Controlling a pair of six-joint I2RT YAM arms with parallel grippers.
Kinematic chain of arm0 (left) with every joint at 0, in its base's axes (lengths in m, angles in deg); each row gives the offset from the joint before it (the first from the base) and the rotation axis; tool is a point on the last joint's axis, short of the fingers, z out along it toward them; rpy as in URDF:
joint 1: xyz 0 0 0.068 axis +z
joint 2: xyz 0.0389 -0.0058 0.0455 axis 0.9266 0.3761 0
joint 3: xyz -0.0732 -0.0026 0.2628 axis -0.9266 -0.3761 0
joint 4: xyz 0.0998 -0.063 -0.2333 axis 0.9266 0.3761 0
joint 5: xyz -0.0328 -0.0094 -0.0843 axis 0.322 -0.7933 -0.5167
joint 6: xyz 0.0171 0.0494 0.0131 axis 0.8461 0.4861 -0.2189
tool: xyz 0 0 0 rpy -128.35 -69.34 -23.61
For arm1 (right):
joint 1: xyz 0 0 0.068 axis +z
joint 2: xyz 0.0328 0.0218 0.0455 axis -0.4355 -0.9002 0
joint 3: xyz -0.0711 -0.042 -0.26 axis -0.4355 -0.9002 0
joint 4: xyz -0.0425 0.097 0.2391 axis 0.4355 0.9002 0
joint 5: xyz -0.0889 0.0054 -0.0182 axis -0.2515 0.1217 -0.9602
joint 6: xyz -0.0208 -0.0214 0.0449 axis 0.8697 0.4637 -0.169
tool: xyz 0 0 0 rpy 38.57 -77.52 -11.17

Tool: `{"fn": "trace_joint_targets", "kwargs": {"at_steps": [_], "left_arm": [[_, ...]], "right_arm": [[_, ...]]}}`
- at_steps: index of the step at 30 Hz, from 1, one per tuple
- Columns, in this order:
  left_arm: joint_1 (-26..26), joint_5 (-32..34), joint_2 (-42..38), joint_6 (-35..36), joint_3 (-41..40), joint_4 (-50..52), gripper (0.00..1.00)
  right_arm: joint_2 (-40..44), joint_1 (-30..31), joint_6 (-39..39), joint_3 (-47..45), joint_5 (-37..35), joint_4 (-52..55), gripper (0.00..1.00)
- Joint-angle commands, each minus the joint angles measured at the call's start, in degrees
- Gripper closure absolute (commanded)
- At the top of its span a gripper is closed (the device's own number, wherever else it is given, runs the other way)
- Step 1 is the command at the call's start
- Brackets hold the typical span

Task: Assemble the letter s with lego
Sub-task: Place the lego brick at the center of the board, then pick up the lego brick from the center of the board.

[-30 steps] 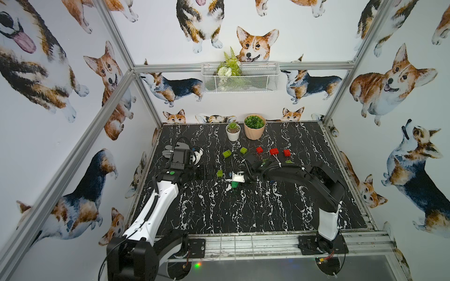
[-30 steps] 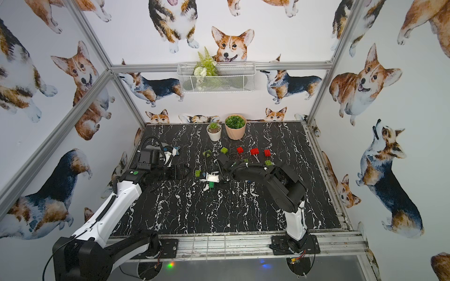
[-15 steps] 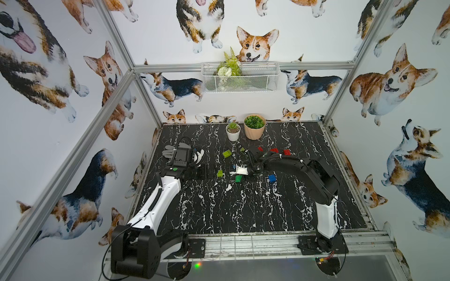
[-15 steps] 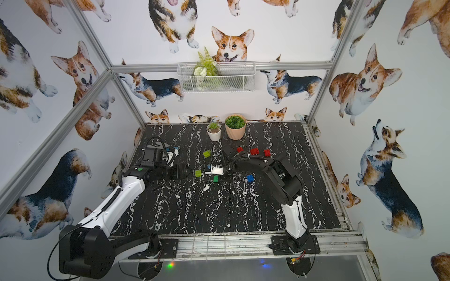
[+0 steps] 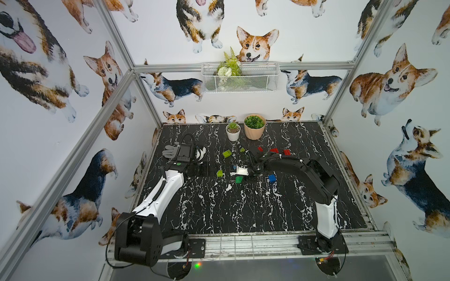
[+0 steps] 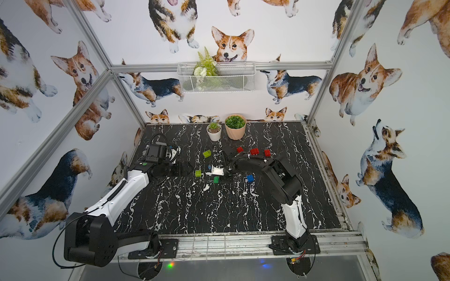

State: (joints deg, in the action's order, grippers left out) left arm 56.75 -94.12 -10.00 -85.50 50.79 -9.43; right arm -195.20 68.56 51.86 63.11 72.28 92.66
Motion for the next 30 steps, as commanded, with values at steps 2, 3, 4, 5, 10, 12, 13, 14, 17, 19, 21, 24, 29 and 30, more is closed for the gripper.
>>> {"fn": "trace_joint_targets", "kwargs": {"at_steps": [2, 3, 4, 5, 10, 12, 13, 14, 17, 19, 21, 24, 29, 30], "left_arm": [[-0.09, -0.6, 0.93, 11.28, 3.66, 3.33, 0.0], [-0.09, -2.31, 1.32, 14.99, 4.54, 4.33, 0.0], [-0.09, -3.51, 1.6, 18.59, 5.25, 4.93, 0.0], [-0.09, -4.17, 1.66, 21.75, 5.6, 5.2, 0.0], [-0.35, -8.31, 3.99, 42.89, 8.47, 10.51, 0.0], [-0.36, -8.44, 5.74, 47.03, 9.94, 12.21, 0.0], [-0.44, -8.55, 6.56, 47.91, 10.47, 12.43, 0.0], [-0.52, -8.8, 7.61, 48.78, 11.11, 12.56, 0.0], [-2.06, -7.27, 10.43, 52.25, 12.33, 13.48, 0.0], [-3.13, -4.33, 11.77, 53.86, 12.34, 13.2, 0.01], [-3.51, -2.84, 12.5, 54.61, 12.04, 12.2, 0.02], [-4.44, -0.86, 13.84, 56.79, 11.06, 9.29, 0.05], [-5.05, 1.32, 18.46, 59.28, 11.86, 6.86, 0.11], [-5.16, 0.97, 19.36, 59.42, 12.19, 6.61, 0.12]], "right_arm": [[2.84, -0.17, 1.14, -0.91, 0.24, -0.08, 0.41], [3.73, -0.26, 0.68, -1.33, 0.2, -0.25, 0.4], [4.63, -0.44, 0.22, -1.82, 0.13, -0.26, 0.39], [5.51, -0.7, -0.45, -2.25, -0.14, -0.17, 0.38], [12.74, -3.37, -5.35, -7.75, 1.89, -1.51, 0.32], [16.61, -4.83, -8.17, -10.84, 3.61, -3.31, 0.3], [18.26, -5.45, -9.5, -12.11, 4.34, -3.8, 0.3], [20.1, -6.13, -10.77, -13.33, 4.83, -4.11, 0.29], [24.81, -8.02, -14.93, -17.1, 5.25, -5.12, 0.26], [27.81, -8.98, -17.42, -19.61, 5.45, -6.25, 0.24], [30.14, -9.63, -19.51, -21.78, 5.03, -7.46, 0.22], [33.98, -10.6, -22.85, -25.36, 4.29, -9.2, 0.2], [37.59, -11.26, -25.22, -28.78, 3.29, -11.01, 0.16], [38.59, -11.36, -25.76, -29.51, 3.16, -11.05, 0.15]]}}
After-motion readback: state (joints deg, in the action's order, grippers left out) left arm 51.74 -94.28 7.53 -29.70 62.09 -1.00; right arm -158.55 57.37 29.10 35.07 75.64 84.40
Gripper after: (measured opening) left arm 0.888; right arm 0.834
